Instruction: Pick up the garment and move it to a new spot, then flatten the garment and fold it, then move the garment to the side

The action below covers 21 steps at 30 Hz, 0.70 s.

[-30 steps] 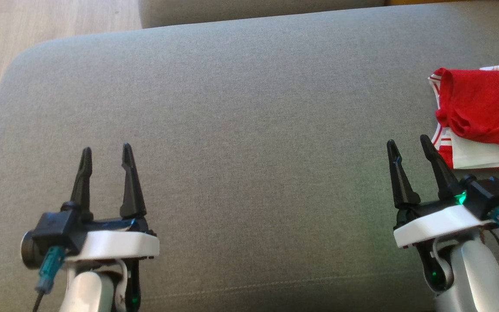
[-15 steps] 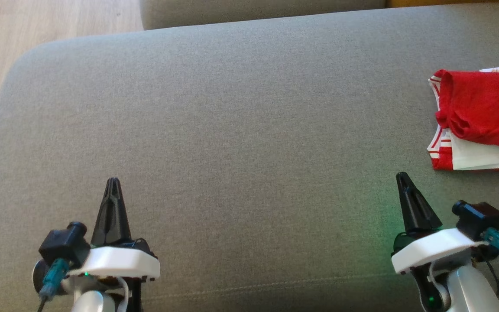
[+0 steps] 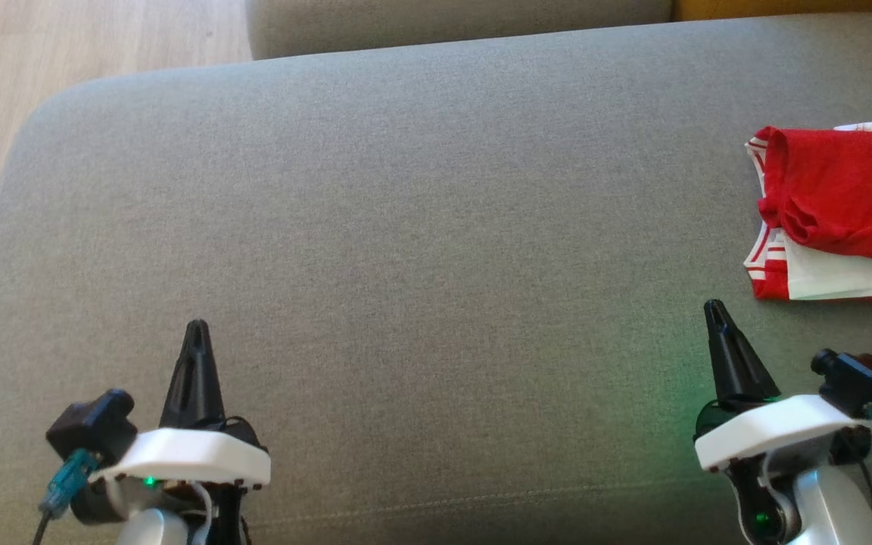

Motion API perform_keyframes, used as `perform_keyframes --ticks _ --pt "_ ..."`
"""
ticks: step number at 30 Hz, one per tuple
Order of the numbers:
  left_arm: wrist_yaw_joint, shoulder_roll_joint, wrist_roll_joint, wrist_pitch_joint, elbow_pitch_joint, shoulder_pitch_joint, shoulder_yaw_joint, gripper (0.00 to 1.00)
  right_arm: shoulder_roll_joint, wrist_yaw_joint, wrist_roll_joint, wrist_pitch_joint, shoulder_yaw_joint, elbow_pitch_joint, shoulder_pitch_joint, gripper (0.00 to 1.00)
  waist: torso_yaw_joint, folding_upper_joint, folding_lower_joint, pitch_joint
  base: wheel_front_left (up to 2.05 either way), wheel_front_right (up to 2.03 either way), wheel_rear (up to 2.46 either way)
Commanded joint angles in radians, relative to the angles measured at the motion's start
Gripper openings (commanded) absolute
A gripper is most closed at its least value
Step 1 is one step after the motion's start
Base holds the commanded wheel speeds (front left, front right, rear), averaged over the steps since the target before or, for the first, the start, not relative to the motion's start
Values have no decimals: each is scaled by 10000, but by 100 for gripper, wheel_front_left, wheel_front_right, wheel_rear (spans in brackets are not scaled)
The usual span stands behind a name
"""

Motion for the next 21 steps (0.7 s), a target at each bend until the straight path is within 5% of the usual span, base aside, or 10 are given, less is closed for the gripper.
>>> perform_keyframes --ticks 1,21 --pt "-89 131 -252 70 -254 -478 167 0 -5 -1 269 73 -44 -390 -362 0 0 -1 0 -10 0 0 0" --pt "-540 226 -2630 557 112 -646 476 0 -2 -1 2519 663 -180 -453 -315 0 -1 -1 0 -191 0 0 0"
